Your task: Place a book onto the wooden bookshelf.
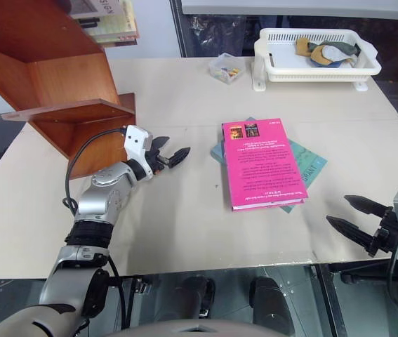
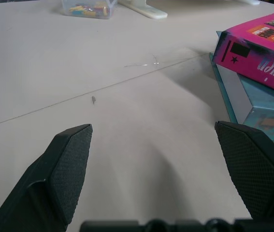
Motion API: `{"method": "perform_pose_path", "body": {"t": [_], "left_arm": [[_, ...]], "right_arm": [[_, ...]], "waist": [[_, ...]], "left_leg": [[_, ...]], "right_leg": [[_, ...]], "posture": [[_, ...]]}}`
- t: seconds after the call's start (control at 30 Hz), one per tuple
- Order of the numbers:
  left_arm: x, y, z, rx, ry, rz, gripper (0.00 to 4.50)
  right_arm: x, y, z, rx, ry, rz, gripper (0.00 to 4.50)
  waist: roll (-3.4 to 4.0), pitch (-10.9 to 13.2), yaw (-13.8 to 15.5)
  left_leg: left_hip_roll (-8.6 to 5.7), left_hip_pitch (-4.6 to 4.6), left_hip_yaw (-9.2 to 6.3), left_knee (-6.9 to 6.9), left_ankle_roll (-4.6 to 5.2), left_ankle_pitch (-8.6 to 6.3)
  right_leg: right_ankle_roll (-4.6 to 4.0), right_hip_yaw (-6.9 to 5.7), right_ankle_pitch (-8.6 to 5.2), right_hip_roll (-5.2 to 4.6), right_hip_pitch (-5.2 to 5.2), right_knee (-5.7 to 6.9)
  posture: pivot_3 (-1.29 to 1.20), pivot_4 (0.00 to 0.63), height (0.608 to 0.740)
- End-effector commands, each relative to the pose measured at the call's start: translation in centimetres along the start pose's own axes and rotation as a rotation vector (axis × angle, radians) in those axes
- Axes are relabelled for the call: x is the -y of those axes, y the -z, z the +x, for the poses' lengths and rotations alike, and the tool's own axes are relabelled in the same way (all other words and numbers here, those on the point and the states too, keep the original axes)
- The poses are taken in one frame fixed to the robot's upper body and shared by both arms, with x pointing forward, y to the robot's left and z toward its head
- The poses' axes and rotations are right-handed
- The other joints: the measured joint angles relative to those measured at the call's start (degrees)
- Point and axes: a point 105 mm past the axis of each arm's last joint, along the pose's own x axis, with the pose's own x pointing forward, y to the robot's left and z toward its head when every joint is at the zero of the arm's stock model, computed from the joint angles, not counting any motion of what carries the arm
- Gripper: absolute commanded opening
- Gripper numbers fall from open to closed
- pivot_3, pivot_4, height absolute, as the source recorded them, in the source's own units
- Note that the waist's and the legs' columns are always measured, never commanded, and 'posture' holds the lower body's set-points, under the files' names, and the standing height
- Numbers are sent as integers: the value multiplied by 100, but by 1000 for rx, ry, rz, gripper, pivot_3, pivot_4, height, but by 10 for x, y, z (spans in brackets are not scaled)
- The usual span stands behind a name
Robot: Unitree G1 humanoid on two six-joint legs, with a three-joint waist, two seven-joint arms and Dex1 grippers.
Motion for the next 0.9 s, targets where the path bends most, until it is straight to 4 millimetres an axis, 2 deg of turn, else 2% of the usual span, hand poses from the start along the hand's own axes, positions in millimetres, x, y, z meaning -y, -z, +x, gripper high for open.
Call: {"method": "perform_pose_path", "body": {"t": [0.03, 0.43, 0.9], "left_arm": [[0, -23, 1, 68, 14, 27, 4463], [-3, -25, 1, 74, 11, 38, 4463], [3, -21, 2, 67, 28, 31, 4463]], "right_arm": [[-2, -8, -2, 22, -8, -28, 4495], [-1, -9, -1, 27, -10, -27, 4495], [0, -10, -3, 20, -11, -39, 4495]], "waist": [[0, 0, 0], [-1, 1, -1], [-1, 1, 0]], "left_leg": [[0, 0, 0, 0, 0, 0], [0, -1, 0, 0, 0, 0], [0, -1, 0, 0, 0, 0]], "right_leg": [[0, 0, 0, 0, 0, 0], [0, -1, 0, 2, 0, -1], [0, -1, 0, 1, 0, -1]], "posture": [[0, 150, 740], [0, 150, 740], [0, 150, 740]]}}
